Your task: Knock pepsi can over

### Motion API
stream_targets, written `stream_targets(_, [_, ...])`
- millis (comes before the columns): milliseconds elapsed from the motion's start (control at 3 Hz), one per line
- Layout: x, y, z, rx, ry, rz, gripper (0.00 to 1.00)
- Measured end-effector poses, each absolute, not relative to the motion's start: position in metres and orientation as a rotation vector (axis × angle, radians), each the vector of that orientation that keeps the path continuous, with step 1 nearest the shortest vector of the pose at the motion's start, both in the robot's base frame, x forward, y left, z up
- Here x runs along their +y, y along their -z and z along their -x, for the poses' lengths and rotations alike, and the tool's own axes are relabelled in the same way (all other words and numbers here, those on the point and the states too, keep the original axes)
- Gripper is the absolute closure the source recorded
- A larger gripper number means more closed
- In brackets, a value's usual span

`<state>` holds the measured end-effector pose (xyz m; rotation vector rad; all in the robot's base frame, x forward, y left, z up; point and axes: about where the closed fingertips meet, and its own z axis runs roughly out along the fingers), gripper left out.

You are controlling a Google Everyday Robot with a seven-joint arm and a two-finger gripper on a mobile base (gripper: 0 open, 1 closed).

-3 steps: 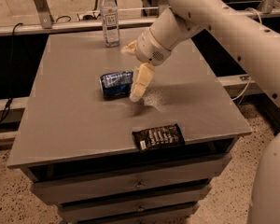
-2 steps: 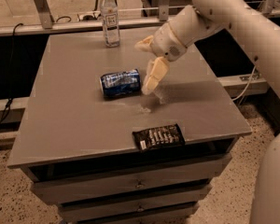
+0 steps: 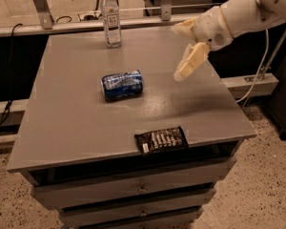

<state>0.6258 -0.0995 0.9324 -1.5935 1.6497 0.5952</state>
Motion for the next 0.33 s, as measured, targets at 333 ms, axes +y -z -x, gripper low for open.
stream_targets(333, [-0.1048,-0.9336,-0.6243,1.654,-0.590,1.584,0.00])
